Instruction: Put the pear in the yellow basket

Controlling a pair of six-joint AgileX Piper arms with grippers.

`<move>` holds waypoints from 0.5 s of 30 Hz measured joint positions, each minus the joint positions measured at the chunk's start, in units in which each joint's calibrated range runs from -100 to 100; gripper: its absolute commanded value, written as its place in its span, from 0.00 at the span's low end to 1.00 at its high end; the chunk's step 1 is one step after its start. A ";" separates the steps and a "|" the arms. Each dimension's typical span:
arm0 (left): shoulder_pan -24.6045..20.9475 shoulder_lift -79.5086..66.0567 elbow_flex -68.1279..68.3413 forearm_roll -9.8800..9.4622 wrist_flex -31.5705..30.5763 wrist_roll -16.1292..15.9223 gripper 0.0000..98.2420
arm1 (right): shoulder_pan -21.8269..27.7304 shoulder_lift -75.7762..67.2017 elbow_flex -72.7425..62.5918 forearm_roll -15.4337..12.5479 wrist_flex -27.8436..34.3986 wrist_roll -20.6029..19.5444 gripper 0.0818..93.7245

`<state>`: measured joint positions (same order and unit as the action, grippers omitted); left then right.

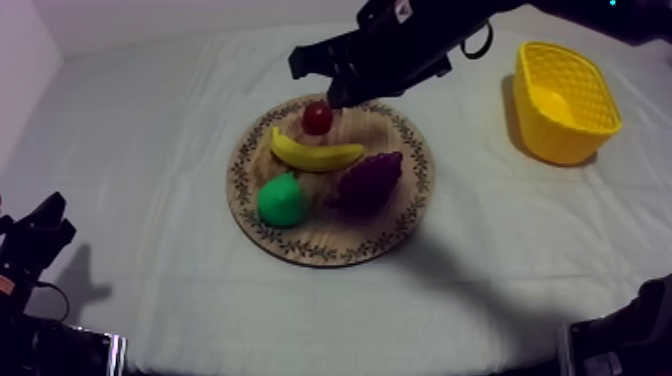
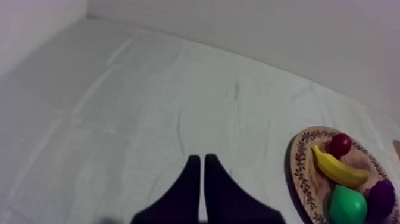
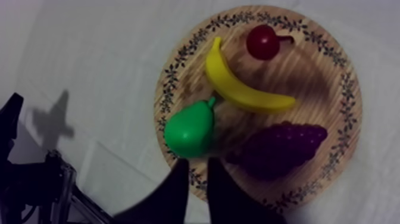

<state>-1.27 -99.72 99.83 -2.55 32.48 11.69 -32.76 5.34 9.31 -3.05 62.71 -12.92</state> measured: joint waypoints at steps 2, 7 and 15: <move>0.00 0.00 0.00 0.00 0.00 0.00 0.00 | -0.34 0.88 -0.06 0.26 0.00 -0.97 0.60; 0.00 0.00 0.00 0.00 0.00 0.00 0.00 | -0.66 4.23 -1.24 -0.47 0.28 -3.27 0.83; 0.00 0.00 0.00 0.00 0.00 0.00 0.00 | -1.50 12.26 -6.90 -1.79 1.41 -3.74 0.94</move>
<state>-1.27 -99.72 99.83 -2.55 32.48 11.69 -34.26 17.60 2.41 -4.84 64.12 -16.66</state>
